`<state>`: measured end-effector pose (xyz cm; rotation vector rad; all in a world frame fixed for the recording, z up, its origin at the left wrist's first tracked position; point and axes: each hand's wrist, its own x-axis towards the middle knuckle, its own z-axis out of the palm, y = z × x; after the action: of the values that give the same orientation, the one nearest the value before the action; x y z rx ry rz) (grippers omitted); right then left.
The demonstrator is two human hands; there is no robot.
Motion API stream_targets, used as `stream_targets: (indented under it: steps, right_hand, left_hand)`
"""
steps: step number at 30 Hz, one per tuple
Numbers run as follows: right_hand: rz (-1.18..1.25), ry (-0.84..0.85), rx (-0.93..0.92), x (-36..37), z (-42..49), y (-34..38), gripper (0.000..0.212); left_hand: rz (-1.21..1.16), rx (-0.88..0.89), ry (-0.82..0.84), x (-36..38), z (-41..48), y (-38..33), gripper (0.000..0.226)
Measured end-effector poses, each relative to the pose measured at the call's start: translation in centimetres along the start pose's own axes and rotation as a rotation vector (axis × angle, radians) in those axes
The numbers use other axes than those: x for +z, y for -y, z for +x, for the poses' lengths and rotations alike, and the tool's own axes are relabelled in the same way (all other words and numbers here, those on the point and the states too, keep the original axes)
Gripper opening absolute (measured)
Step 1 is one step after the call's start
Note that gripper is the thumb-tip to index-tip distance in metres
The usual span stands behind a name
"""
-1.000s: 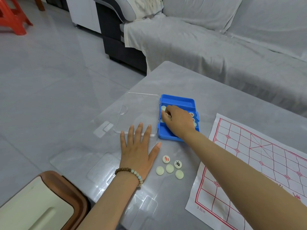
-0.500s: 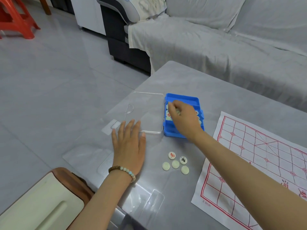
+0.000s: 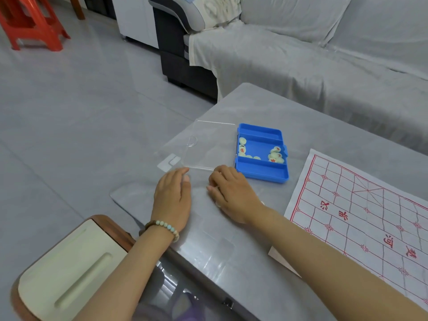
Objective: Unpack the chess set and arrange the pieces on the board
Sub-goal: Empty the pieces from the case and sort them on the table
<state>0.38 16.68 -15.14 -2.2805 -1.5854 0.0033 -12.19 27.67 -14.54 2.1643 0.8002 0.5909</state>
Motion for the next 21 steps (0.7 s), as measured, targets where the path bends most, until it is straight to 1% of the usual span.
stream_targets:
  steps: [2, 5, 7, 8, 10, 12, 13, 14, 16, 19, 21]
  right_hand:
    - [0.072, 0.061, 0.024, -0.6, -0.7, -0.3, 0.048]
    - [0.042, 0.155, -0.009, -1.0, -2.1, -0.6, 0.063]
    - [0.042, 0.209, 0.006, -1.1, -3.1, -0.7, 0.062]
    - [0.069, 0.196, 0.023, -1.3, -3.6, -0.7, 0.06]
    - [0.173, 0.085, 0.088, -2.0, -4.4, -0.8, 0.054]
    - [0.274, -0.028, 0.192, -2.9, -5.5, -1.1, 0.049]
    - [0.293, -0.044, 0.228, -3.3, -6.0, -1.2, 0.048]
    - [0.277, -0.026, 0.237, -3.7, -6.7, -1.4, 0.048]
    - [0.197, 0.077, 0.206, -3.9, -7.8, -1.8, 0.05]
    - [0.078, 0.229, 0.137, -3.6, -9.2, -2.0, 0.055]
    - [0.048, 0.272, 0.127, -3.3, -9.7, -1.8, 0.058]
  left_hand:
    - [-0.013, 0.018, 0.022, 0.0, -0.2, -0.4, 0.038]
    - [0.024, 0.058, 0.092, 0.0, -0.4, -0.7, 0.041]
    - [0.066, 0.094, 0.179, 0.5, -0.7, -0.9, 0.044]
    - [0.084, 0.12, 0.214, 0.8, -1.0, -0.9, 0.045]
    - [0.13, 0.19, 0.264, 1.6, -1.4, -1.1, 0.052]
    - [0.225, 0.257, 0.321, 2.1, -1.8, -1.3, 0.062]
    - [0.282, 0.292, 0.353, 2.3, -2.0, -1.4, 0.065]
    - [0.33, 0.324, 0.385, 2.4, -2.1, -1.6, 0.07]
    - [0.395, 0.358, 0.448, 2.6, -2.3, -1.9, 0.078]
    - [0.48, 0.378, 0.489, 2.7, -2.5, -2.0, 0.081]
    - [0.516, 0.375, 0.493, 2.6, -2.9, -2.0, 0.081]
